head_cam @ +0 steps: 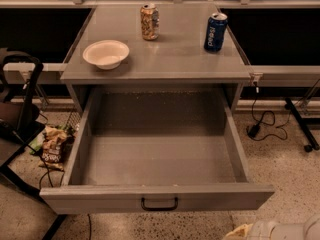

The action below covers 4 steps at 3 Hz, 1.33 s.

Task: Close top drawer

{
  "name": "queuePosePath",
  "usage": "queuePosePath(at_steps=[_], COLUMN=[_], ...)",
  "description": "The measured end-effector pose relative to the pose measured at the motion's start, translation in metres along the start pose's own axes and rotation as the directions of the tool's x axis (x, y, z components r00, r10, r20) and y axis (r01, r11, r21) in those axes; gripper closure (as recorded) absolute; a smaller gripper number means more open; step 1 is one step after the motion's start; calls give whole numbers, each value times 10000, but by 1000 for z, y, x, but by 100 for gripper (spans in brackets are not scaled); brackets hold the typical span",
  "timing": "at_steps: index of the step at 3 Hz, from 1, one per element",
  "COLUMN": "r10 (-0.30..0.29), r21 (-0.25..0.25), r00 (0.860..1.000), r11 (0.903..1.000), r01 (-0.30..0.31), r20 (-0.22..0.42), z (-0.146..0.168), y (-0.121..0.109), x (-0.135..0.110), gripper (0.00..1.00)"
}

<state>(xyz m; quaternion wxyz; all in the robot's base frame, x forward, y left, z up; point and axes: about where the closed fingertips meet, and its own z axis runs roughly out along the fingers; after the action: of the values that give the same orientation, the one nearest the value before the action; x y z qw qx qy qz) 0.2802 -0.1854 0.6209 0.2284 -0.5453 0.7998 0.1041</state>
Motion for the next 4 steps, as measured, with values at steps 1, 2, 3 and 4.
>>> queuePosePath(at_steps=[1, 2, 3, 4], r10=[514, 114, -607, -620], r21=[67, 517, 1084, 1085], r00=[9918, 9650, 9349, 9345], r11=[9986, 9983, 9938, 9938], r01=[-525, -259, 239, 252], r20=[1167, 2621, 3498, 3506], z=[59, 86, 88, 88], y=[-6, -40, -70, -71], x=[10, -12, -42, -43], gripper=[100, 100, 100, 100])
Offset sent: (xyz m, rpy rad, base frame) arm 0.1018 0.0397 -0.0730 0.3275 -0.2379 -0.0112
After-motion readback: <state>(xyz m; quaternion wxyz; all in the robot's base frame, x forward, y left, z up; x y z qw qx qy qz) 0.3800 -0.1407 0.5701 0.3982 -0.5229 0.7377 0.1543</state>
